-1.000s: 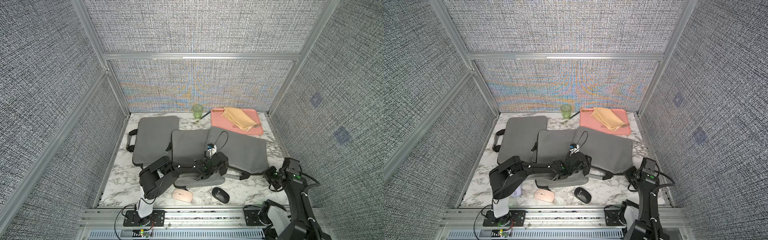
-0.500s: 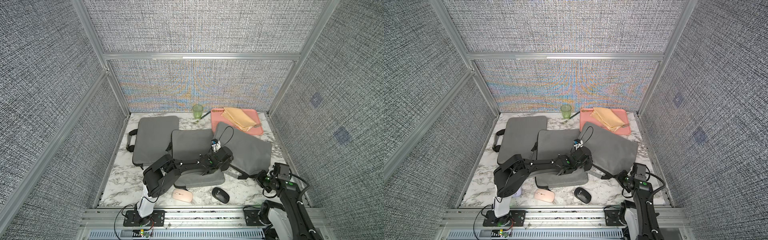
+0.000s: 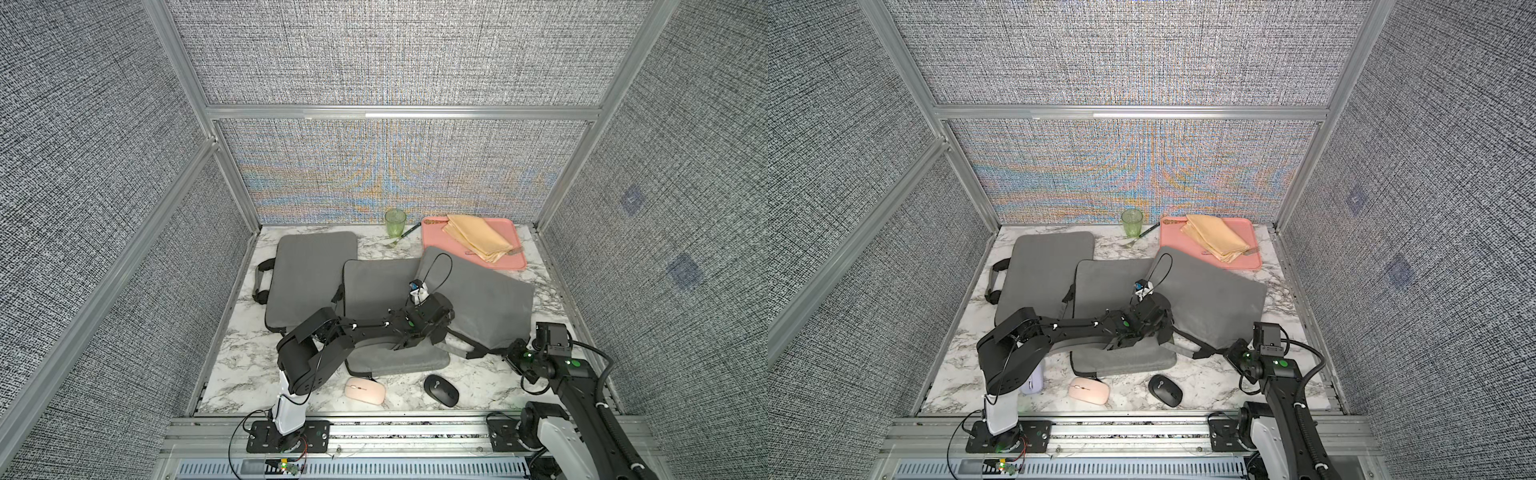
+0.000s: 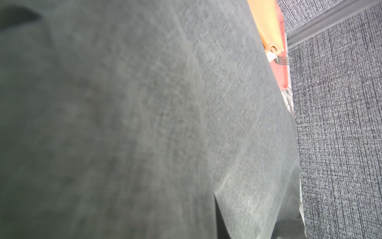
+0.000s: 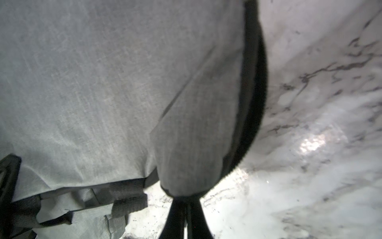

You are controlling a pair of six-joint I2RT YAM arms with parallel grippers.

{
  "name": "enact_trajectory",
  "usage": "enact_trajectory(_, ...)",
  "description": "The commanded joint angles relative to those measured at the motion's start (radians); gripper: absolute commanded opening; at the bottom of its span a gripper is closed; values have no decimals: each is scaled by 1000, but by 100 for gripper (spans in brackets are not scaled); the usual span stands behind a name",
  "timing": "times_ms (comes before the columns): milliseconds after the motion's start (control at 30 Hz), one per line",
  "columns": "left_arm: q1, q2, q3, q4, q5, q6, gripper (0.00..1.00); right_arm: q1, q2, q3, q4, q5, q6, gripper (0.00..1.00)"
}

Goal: Put the mouse into the laptop bag
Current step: Unzip the zipper on the zippered laptop bag.

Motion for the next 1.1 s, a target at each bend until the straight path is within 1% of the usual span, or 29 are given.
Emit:
enact_trajectory(0,7,-13,-1,49,-37,-5,12,-24,-7,12,-48,34,-27,0)
enact_trajectory(33,8,-15,-2,47,-34,-7,21,-34,-13,11,-55,37,-28,0)
enact_trajectory(67,8,-18,-5,46,-27,-11,34,-45,-25,8,-59,33,-28,0)
enact_trajectory(100,8,-24,-11,49,-23,-11,50,-53,-36,4,-57,33,-27,0)
enact_trajectory(133,7,-30,-17,52,-15,-11,59,-55,-39,1,-59,39,-24,0)
enact_trajectory(233,7,-61,-47,56,27,-9,83,-59,-38,-5,-62,42,-20,0)
enact_trajectory(300,2,-87,-81,57,73,-17,93,-61,-39,-1,-70,36,-25,0)
enact_trajectory(400,-18,-122,-144,77,145,-33,95,-61,-28,20,-98,40,-41,0)
enact_trajectory(533,-62,-149,-211,101,195,-59,95,-62,-29,42,-119,35,-59,0)
enact_trajectory(700,-83,-116,-209,121,252,-69,96,-63,-38,45,-102,-2,-71,0)
enact_trajectory(833,-84,-116,-214,112,239,-83,96,-63,-38,46,-68,-20,-69,0)
enact_trajectory(933,-90,-139,-204,41,216,-89,96,-64,-22,57,-53,-24,-71,0)
enact_trajectory(1067,-133,-163,-201,25,198,-103,96,-63,8,89,-57,-5,-82,0)
